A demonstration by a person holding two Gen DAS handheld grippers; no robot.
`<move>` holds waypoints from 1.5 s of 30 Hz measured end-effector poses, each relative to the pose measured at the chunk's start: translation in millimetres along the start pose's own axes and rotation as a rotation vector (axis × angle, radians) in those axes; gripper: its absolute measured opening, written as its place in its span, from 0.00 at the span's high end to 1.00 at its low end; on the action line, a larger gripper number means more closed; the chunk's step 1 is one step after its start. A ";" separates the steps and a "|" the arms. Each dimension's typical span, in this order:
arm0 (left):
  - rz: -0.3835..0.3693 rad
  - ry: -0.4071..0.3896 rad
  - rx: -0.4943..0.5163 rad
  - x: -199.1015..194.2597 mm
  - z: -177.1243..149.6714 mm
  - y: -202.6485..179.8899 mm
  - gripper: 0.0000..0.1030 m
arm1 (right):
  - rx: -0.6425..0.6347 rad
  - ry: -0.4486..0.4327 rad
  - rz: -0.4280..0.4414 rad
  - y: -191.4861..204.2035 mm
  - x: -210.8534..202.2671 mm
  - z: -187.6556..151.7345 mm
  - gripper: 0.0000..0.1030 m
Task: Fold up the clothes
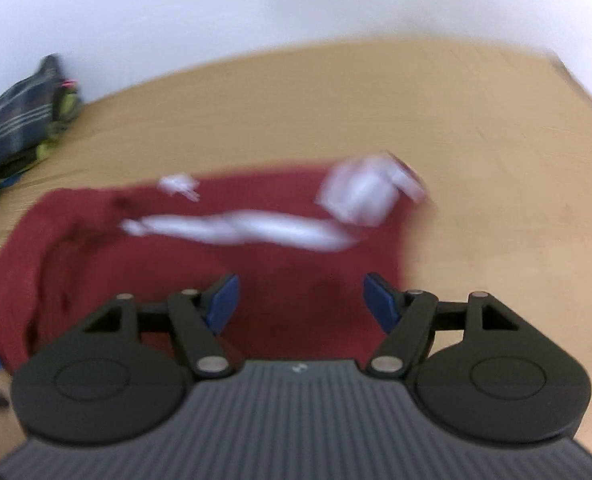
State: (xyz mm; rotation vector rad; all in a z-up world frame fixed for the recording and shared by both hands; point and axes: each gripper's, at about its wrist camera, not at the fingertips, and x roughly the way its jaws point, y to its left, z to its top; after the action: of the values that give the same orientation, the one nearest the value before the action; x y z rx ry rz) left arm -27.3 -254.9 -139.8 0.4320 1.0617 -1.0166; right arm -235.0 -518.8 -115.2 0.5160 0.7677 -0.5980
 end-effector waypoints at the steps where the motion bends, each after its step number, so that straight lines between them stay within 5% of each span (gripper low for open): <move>1: 0.016 0.020 -0.020 6.6 -0.2 3.0 0.45 | 0.024 0.016 -0.011 -10.1 -4.9 -9.0 0.31; 8: 0.120 0.001 -0.036 15.2 -7.7 15.0 0.51 | 0.030 0.040 -0.026 -6.1 -25.9 -53.7 0.30; 14: 0.226 -0.011 -0.054 15.1 2.7 58.6 0.51 | 0.023 0.162 0.063 20.8 -51.6 -77.5 0.30; 17: 0.324 -0.035 -0.015 20.9 24.1 99.2 0.41 | 0.000 0.242 0.190 76.6 -57.5 -103.8 0.30; 22: 0.536 -0.083 0.103 36.7 68.2 164.6 0.46 | -0.049 0.384 0.526 193.7 -47.6 -144.5 0.30; 26: 0.548 -0.143 0.101 17.0 82.1 191.0 0.48 | -0.228 0.375 0.645 256.0 -48.4 -124.8 0.33; 30: 0.413 -0.211 0.066 -19.1 75.8 187.6 0.48 | -0.176 0.127 0.563 224.1 -71.0 -66.8 0.33; 33: 0.298 -0.252 0.065 -31.9 71.3 167.8 0.45 | -0.080 0.026 0.253 176.3 -55.6 -44.9 0.33; 36: 0.214 -0.265 0.110 -23.3 68.0 140.5 0.45 | -0.091 0.085 0.001 147.6 -25.6 -51.0 0.32; 39: 0.171 -0.228 0.166 2.0 63.9 117.1 0.44 | -0.090 0.174 -0.003 144.4 -16.7 -73.7 0.33; 45: 0.266 -0.119 0.324 29.7 41.7 108.8 0.44 | -0.197 0.231 0.097 197.4 -40.7 -120.0 0.32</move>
State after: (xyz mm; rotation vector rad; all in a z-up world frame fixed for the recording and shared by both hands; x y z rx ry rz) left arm 90.1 -244.7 -164.0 0.7458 0.7114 -0.9636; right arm -185.3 -289.6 -116.3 0.4421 1.0032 -0.3713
